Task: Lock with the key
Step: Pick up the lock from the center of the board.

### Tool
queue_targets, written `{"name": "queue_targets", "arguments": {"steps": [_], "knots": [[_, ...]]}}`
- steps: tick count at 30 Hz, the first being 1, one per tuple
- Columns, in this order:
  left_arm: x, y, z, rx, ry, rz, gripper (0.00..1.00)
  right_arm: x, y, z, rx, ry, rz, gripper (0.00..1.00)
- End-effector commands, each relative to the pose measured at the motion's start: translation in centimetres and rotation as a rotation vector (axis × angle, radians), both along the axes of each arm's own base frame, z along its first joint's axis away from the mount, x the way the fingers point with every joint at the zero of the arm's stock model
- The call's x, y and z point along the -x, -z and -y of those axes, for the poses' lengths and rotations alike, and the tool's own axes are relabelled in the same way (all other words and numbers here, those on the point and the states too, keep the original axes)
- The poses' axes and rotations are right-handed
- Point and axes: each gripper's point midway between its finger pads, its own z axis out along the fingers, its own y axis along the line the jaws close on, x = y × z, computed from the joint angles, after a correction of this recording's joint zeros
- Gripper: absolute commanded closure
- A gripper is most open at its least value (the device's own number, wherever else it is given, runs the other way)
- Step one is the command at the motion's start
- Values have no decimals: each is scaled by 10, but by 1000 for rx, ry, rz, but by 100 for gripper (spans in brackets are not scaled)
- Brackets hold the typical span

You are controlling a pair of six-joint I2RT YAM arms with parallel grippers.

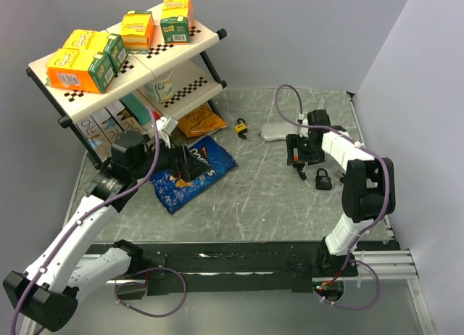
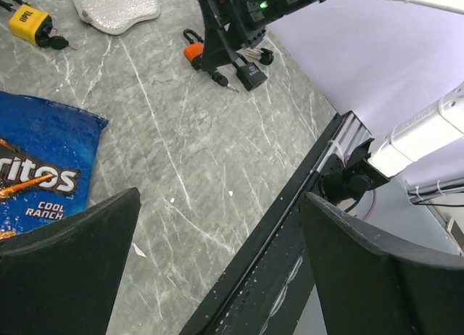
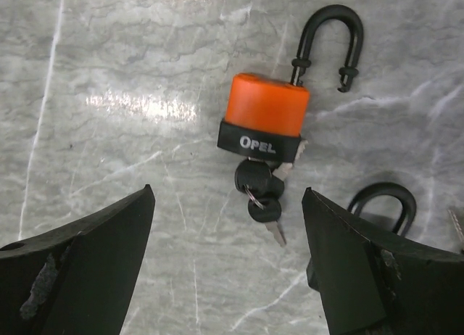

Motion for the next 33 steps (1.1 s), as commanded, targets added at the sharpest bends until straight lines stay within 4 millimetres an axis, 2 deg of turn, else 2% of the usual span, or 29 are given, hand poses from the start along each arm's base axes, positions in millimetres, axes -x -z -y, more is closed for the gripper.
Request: {"name": "queue_targets", "arguments": {"steps": [1, 3, 12, 22, 25, 30, 33], "knots": [[-3, -12, -1, 27, -18, 34, 4, -27, 0, 2, 34, 57, 46, 10], [-3, -12, -1, 27, -16, 32, 4, -28, 11, 4, 42, 65, 17, 10], [-2, -9, 0, 27, -6, 35, 4, -34, 34, 2, 54, 58, -14, 14], [-4, -4, -1, 19, -16, 37, 4, -40, 38, 0, 75, 40, -11, 25], [-5, -4, -2, 13, -21, 36, 3, -41, 38, -1, 72, 31, -18, 36], [-3, -3, -3, -2, -16, 36, 3, -41, 37, -5, 56, 19, -30, 49], [-2, -2, -5, -12, -20, 37, 3, -41, 27, -7, 46, -13, -13, 63]]}}
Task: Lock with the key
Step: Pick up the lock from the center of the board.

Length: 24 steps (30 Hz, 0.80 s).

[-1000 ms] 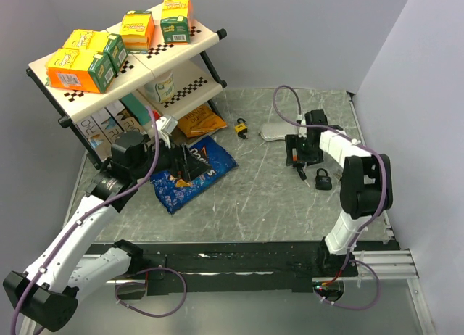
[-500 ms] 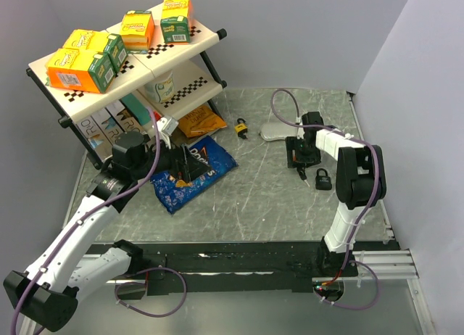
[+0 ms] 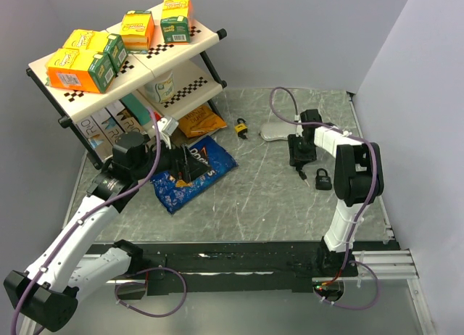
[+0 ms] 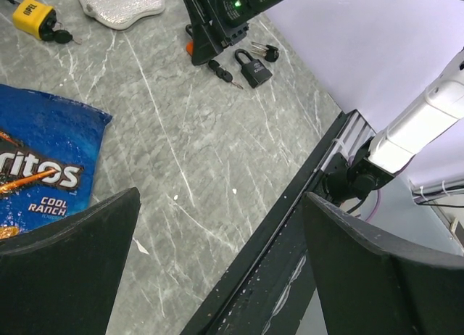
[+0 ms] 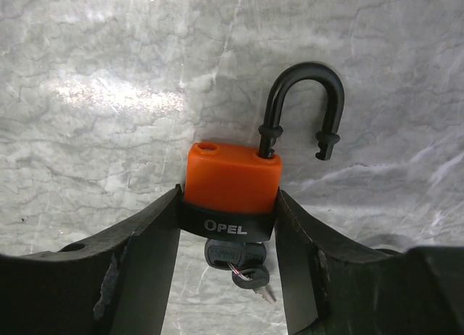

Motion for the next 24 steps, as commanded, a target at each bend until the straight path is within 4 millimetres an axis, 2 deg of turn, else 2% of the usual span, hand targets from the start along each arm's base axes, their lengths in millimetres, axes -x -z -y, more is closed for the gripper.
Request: {"name": "queue_targets", "arguments": {"steps": [1, 3, 4, 6, 7, 9, 10, 11, 12, 14, 15, 17, 19, 20, 21, 22, 24], "knots": [[-1, -10, -5, -5, -14, 51, 3, -12, -25, -12, -38, -61, 58, 68], [1, -10, -6, -9, -11, 56, 2, -9, -36, -15, -54, -88, 76, 72], [1, -11, -5, -9, -7, 59, 3, -9, -52, -15, -55, -120, 115, 77], [2, -11, -6, -13, -3, 62, 4, -4, -68, -24, -95, -177, 145, 80], [3, -11, -5, -14, 2, 63, 4, -2, -87, -26, -98, -228, 194, 89], [7, -13, -3, -15, 31, 65, 4, 10, -104, -38, -161, -300, 216, 99], [8, -14, -2, -15, 41, 64, 4, 16, -121, -42, -167, -358, 258, 100], [9, -15, -2, -12, 50, 68, 4, 22, -128, -45, -186, -388, 267, 100], [11, -16, -1, -10, 63, 78, 4, 37, -136, -58, -264, -445, 254, 100], [17, -14, 2, -16, 116, 95, 4, 55, -157, -70, -317, -560, 288, 100], [20, -14, 3, -18, 136, 103, 4, 78, -166, -83, -410, -618, 251, 100], [27, -12, 5, -26, 192, 131, 4, 96, -188, -93, -462, -747, 297, 100], [33, -10, 5, -37, 237, 169, 4, 125, -205, -104, -553, -841, 298, 100], [41, -12, 6, -42, 289, 231, 4, 133, -213, -108, -577, -878, 306, 100], [45, -6, 6, -49, 317, 252, 4, 144, -222, -117, -623, -946, 330, 100], [55, -6, 8, -39, 381, 291, 3, 160, -228, -120, -656, -966, 305, 100], [64, -6, 7, -60, 448, 428, 1, 176, -238, -130, -703, -1033, 308, 100]]}}
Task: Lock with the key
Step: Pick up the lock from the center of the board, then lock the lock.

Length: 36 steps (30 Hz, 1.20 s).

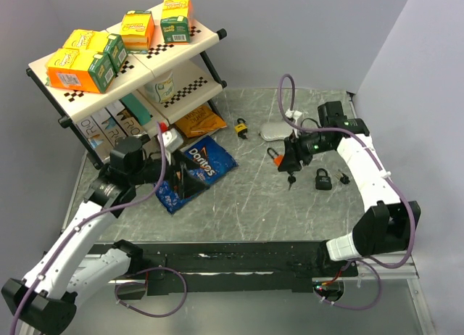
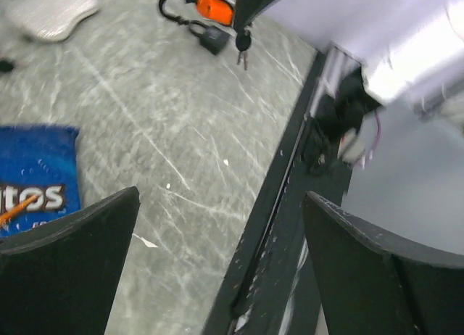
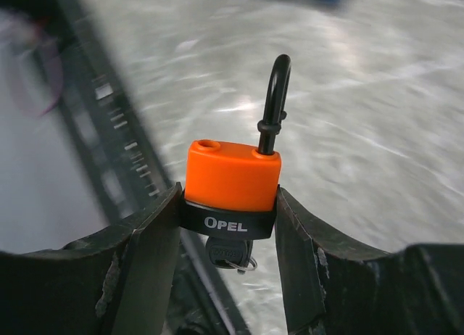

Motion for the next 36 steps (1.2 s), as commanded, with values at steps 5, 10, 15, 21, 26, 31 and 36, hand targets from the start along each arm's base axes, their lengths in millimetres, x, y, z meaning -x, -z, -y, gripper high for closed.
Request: {"name": "queue_targets", "arguments": {"steps": [5, 10, 15, 21, 26, 31, 36], "knots": [[30, 6, 7, -48, 285, 405, 2, 108, -62, -65, -287, -410, -50, 100], [39, 13, 29, -64, 375, 388, 6, 127, -65, -81, -236, -514, 64, 100], [44, 27, 50, -68, 401, 367, 11, 146, -68, -87, -185, -612, 133, 100], [52, 29, 70, -56, 413, 417, 18, 157, -72, -93, -159, -692, 183, 100], [55, 33, 74, -71, 416, 425, 22, 162, -67, -95, -128, -734, 198, 100], [58, 29, 78, -64, 418, 439, 32, 164, -58, -98, -79, -766, 210, 100], [65, 23, 85, -66, 446, 437, 47, 162, -56, -102, -71, -762, 205, 100]]}}
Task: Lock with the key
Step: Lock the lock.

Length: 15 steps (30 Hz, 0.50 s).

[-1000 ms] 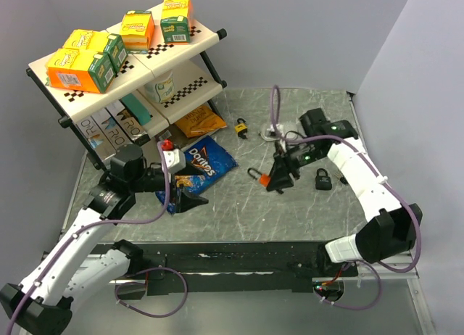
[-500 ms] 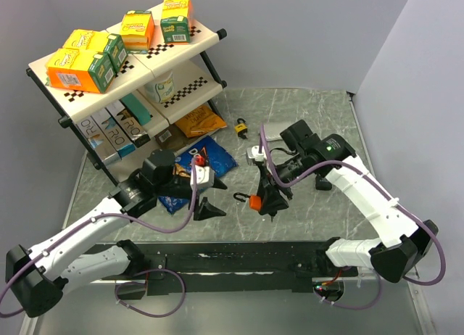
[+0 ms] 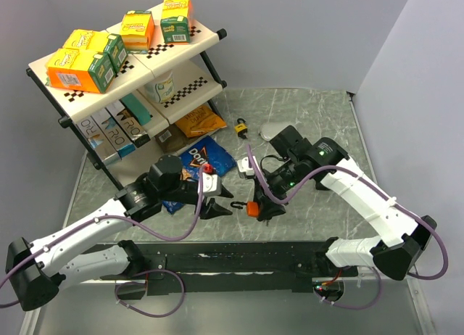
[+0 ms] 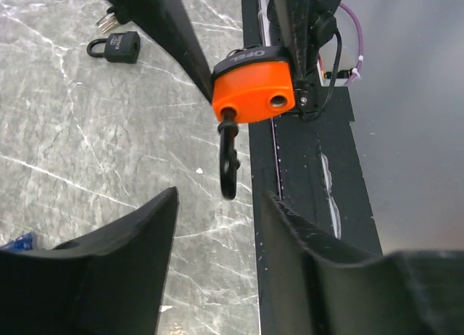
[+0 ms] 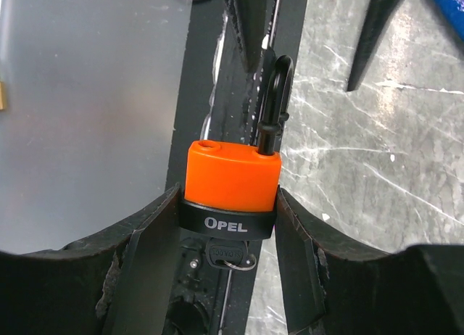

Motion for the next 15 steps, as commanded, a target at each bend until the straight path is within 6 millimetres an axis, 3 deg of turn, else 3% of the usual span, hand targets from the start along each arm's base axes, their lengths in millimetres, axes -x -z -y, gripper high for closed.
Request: {"name": "queue_targets", "arguments": {"steps": [1, 6, 15], "knots": [[1, -19, 10, 35, 18, 46, 52, -5, -15, -9, -52, -21, 57, 100], [4, -21, 13, 37, 25, 37, 62, -8, -17, -11, -54, -15, 67, 100], [2, -29, 19, 54, 19, 35, 59, -7, -15, -11, -44, -18, 62, 100]]}}
